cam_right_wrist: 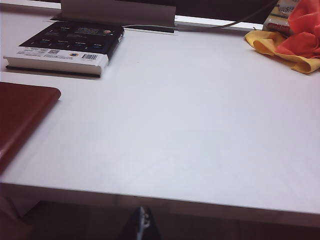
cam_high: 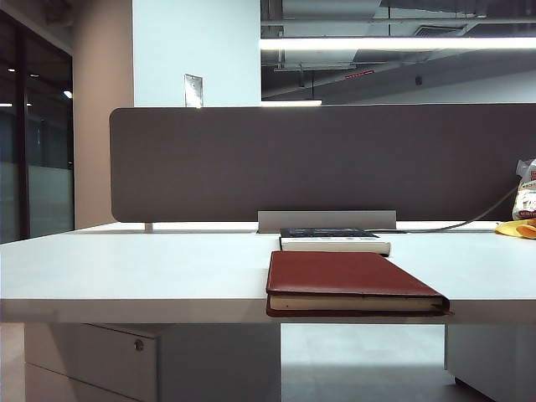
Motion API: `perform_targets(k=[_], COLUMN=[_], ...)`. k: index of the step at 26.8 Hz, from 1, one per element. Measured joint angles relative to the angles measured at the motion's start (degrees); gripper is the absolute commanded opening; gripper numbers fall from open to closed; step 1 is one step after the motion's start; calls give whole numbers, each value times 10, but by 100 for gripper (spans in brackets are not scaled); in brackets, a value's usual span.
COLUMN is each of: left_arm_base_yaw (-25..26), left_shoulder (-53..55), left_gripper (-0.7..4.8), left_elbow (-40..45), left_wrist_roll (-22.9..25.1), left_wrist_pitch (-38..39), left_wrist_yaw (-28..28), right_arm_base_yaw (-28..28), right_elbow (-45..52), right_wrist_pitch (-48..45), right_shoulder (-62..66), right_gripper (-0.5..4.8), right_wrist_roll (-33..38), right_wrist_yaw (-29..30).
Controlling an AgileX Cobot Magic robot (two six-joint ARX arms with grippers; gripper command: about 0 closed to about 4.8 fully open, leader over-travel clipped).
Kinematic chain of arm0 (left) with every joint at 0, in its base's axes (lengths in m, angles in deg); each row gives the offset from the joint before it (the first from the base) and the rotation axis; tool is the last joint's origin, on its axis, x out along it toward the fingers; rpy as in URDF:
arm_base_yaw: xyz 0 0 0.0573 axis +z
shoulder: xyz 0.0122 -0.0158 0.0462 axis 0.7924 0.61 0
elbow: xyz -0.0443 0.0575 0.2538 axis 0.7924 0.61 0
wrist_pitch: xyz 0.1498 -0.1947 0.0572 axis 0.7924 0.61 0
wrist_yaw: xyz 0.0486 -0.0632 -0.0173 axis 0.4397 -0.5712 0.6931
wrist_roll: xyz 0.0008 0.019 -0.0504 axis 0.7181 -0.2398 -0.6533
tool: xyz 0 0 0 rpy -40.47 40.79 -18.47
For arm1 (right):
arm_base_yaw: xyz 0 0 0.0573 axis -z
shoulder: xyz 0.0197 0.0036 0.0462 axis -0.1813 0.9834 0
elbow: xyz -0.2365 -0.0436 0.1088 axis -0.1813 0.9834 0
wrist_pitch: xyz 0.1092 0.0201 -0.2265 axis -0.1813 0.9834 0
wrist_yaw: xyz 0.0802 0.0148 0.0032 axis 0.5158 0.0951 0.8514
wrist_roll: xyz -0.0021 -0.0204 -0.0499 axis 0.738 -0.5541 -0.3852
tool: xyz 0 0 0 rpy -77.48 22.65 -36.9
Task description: Pick up the red book and place it on top of the black book.
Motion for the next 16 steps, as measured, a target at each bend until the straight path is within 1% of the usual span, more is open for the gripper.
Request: perform_targets(k=[16], left_arm_base_yaw=[0], left_shoulder=[0], left_gripper=[-2], left_elbow=[0], left_wrist_roll=[-4], left_wrist_pitch=[0], left_wrist_yaw=[-8], right_arm_base_yaw=[0], right_elbow=[0], right_wrist_pitch=[-2], right_shoulder=[0], right_gripper=[-1], right_wrist_roll=[0], right_wrist_yaw=[0])
